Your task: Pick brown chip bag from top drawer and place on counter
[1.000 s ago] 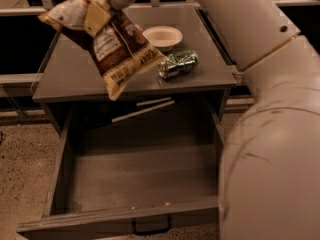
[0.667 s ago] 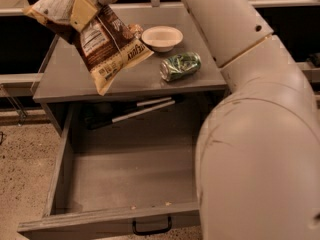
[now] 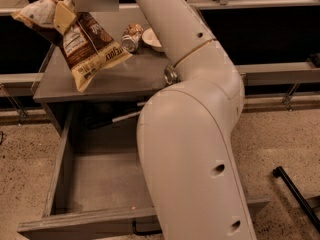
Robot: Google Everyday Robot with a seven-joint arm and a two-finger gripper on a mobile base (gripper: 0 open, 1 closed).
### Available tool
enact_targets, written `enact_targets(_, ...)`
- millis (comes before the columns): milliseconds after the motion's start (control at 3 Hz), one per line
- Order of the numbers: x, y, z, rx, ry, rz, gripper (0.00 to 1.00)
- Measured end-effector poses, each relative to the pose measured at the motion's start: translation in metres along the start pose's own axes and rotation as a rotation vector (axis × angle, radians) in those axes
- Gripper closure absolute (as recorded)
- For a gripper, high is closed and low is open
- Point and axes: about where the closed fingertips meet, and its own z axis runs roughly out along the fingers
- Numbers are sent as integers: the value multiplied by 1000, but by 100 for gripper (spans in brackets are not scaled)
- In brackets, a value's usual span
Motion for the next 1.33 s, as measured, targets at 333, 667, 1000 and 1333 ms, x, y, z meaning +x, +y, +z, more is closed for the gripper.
enact_targets(333,-2,0,-1,1,-4,-1,50)
enact_targets(667,-2,0,-1,1,-4,-1,27)
enact_targets(1000,-2,0,0,1,-4,-1,4)
enact_targets(1333,-2,0,0,1,-4,-1,0)
